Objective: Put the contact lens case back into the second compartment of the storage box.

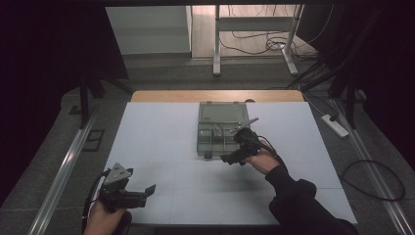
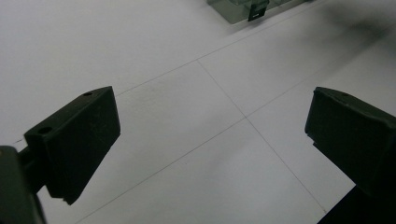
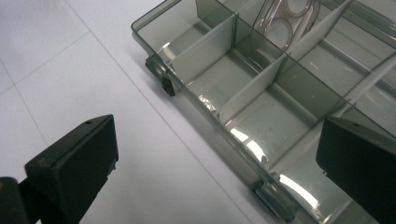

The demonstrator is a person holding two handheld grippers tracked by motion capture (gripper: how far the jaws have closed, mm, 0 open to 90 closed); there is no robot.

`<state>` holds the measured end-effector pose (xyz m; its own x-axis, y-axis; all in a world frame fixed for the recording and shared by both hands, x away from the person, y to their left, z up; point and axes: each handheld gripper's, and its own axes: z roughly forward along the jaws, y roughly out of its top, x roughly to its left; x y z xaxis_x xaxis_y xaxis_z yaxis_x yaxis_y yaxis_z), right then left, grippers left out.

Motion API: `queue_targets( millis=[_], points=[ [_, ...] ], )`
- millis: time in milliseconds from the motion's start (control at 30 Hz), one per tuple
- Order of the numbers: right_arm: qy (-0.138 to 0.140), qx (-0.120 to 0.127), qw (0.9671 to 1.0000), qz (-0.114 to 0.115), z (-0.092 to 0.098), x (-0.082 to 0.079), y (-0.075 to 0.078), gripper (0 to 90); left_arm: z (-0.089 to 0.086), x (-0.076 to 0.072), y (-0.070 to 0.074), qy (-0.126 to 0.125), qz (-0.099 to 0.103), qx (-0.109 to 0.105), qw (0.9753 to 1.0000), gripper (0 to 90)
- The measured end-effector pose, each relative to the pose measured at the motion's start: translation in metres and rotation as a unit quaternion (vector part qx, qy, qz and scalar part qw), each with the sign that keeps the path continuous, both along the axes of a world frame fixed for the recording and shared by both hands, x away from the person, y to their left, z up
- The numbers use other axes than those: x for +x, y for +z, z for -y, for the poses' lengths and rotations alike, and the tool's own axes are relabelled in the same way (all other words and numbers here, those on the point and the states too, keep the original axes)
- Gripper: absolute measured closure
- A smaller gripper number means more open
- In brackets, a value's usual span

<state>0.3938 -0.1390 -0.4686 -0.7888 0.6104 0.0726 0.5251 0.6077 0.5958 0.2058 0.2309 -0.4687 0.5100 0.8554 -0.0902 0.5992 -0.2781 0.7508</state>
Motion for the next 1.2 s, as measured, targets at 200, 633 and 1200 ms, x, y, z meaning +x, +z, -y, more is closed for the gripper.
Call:
queue_targets(
  millis=[200,633,1200],
  points=[
    [0.002,0.006,1.0000,0.004,0.005,-0.007,0.004,0.0,0.000,0.000,0.000,0.000,0.000,0.000,1.0000,3.2],
    [-0.001,0.021,0.9996,0.019,0.024,-0.022,0.011,0.0,0.000,0.000,0.000,-0.001,0.001,0.001,1.0000,3.2],
    [-0.005,0.026,0.9995,0.016,0.049,-0.037,0.012,0.0,0.000,0.000,0.000,0.000,0.000,0.001,1.0000,3.2]
  ],
)
